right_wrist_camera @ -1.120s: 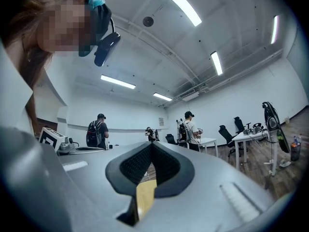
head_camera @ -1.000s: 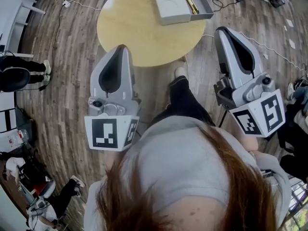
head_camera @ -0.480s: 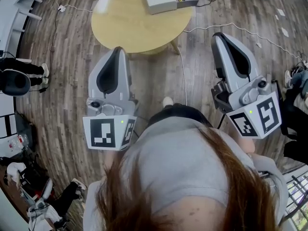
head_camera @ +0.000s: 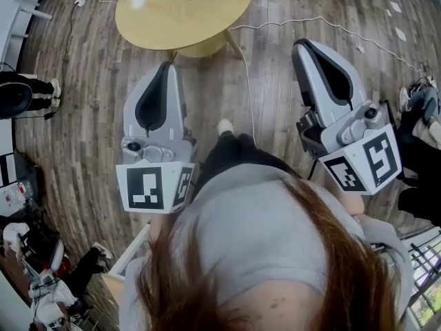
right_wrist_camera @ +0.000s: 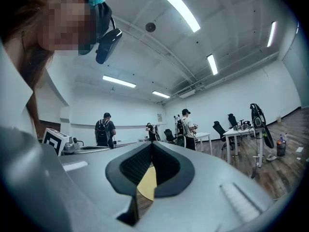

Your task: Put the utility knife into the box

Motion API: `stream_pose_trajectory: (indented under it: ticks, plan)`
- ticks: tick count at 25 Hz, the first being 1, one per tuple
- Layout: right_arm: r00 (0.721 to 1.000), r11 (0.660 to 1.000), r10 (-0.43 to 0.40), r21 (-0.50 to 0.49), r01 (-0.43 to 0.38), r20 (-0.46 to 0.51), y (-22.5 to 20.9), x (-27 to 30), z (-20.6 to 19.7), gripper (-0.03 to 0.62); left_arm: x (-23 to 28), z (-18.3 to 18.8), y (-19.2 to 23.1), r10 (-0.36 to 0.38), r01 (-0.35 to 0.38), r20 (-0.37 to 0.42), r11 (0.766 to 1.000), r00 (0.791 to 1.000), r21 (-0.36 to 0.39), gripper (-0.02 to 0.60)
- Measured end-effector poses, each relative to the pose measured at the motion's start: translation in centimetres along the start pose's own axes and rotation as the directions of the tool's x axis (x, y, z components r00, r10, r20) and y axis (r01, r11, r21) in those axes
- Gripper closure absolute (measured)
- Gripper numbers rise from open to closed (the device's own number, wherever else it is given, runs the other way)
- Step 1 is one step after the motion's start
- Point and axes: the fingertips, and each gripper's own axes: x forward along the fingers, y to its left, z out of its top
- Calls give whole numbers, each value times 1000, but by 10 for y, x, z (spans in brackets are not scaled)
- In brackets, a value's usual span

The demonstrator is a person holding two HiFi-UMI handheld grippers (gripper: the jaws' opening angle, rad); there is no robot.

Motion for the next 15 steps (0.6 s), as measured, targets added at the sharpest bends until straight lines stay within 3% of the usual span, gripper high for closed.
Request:
stream_pose_trajectory:
  ticks: [7, 15]
  plan:
    - [1000, 1000, 21, -16, -21, 14, 10, -29, 6, 589, -30, 8, -22, 31, -32, 15, 999, 999, 14, 588]
    - [1000, 1000, 9, -30, -8, 24, 24, -47, 13, 589, -43, 21, -34, 3, -4, 44, 1000, 999, 23, 588]
